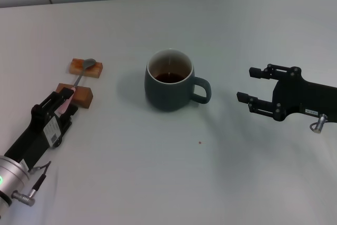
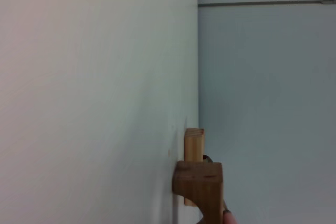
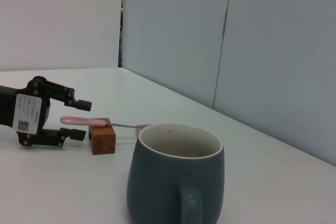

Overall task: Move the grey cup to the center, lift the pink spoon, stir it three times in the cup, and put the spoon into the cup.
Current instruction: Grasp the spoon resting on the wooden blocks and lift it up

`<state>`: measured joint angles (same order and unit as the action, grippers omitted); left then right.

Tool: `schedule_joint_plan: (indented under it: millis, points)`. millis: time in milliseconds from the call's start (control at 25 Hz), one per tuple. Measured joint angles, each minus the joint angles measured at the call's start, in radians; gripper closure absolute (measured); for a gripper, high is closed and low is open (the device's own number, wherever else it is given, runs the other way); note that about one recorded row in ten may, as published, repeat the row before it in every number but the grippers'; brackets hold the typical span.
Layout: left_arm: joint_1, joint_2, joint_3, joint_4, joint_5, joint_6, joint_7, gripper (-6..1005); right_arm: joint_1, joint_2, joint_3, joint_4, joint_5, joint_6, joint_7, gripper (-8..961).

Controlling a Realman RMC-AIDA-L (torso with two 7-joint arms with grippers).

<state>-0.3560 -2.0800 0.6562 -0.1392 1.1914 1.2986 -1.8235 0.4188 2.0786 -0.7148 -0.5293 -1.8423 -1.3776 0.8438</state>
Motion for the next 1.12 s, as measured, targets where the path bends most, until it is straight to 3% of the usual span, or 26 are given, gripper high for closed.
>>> schedule_joint_plan:
  millis: [560, 1000, 1120]
  points:
    - [-0.003, 0.001, -0.002, -0.003, -0.001, -0.009, -0.008, 644, -0.002, 0.000, 0.000, -0.001, 0.000, -0.001, 0.000, 309]
    - [-0.005, 0.001, -0.006, -0.007, 0.002, -0.022, -0.019, 649, -0.005, 0.000, 0.000, -0.001, 0.000, -0.002, 0.002, 309]
    - [-0.010, 0.000, -0.008, -0.007, 0.004, -0.023, -0.020, 705, -0.005, 0.000, 0.000, -0.001, 0.000, -0.003, 0.002, 309]
